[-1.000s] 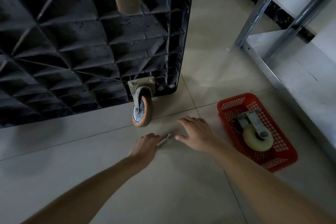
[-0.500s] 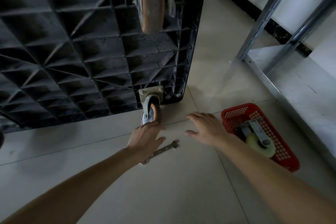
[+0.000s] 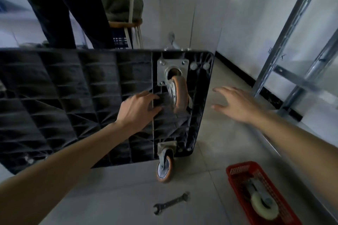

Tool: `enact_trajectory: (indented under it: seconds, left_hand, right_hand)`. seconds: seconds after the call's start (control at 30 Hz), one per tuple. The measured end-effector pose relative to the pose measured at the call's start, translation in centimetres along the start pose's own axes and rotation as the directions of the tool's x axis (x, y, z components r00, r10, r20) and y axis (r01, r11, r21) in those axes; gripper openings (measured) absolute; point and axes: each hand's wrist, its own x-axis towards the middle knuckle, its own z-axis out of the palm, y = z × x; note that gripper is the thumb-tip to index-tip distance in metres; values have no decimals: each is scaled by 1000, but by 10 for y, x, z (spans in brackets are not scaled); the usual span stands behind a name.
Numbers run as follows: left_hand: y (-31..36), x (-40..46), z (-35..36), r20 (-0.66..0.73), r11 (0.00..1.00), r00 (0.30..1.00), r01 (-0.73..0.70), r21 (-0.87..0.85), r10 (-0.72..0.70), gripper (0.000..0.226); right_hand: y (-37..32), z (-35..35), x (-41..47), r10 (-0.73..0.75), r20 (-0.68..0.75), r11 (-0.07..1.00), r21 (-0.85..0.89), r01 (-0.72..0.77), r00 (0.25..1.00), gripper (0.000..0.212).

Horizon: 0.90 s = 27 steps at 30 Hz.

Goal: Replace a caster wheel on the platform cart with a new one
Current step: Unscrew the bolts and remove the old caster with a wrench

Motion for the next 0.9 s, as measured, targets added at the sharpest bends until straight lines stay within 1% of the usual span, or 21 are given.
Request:
enact_trajectory:
  seconds: [0.17, 0.27, 0.37, 0.53, 0.73, 0.8, 0.9]
  left_hand:
    - [1, 24, -54, -116, 999, 992, -40, 24, 42, 59]
    - [1, 37, -72, -136, 998, 989, -46, 40, 51, 61]
    - [4, 53, -74, -144, 995, 986, -73, 64, 81, 59]
    - [3, 79, -58, -179, 983, 973, -122, 137, 146, 45]
    - [-8, 100, -30, -176, 967, 966, -152, 206, 189, 36]
    - [-11, 108, -20, -211, 964, 957, -151, 220, 199, 34]
    - [-13, 114, -9, -301, 962, 926, -170, 212, 230, 33]
  right_hand:
    - [-12, -67, 21, -54, -113, 999, -16, 52, 992, 68]
    - [-19, -96, 37, -87, -167, 996, -31, 83, 982, 69]
    - [-33, -110, 56, -133, -188, 991, -53, 125, 973, 69]
    - [-60, -105, 88, -204, -204, 979, -58, 196, 957, 70]
    - [-71, -78, 125, -238, -211, 971, -19, 240, 948, 69]
    - [-71, -70, 138, -250, -222, 967, -16, 253, 942, 68]
    - [-69, -61, 150, -274, -228, 960, -14, 278, 934, 62]
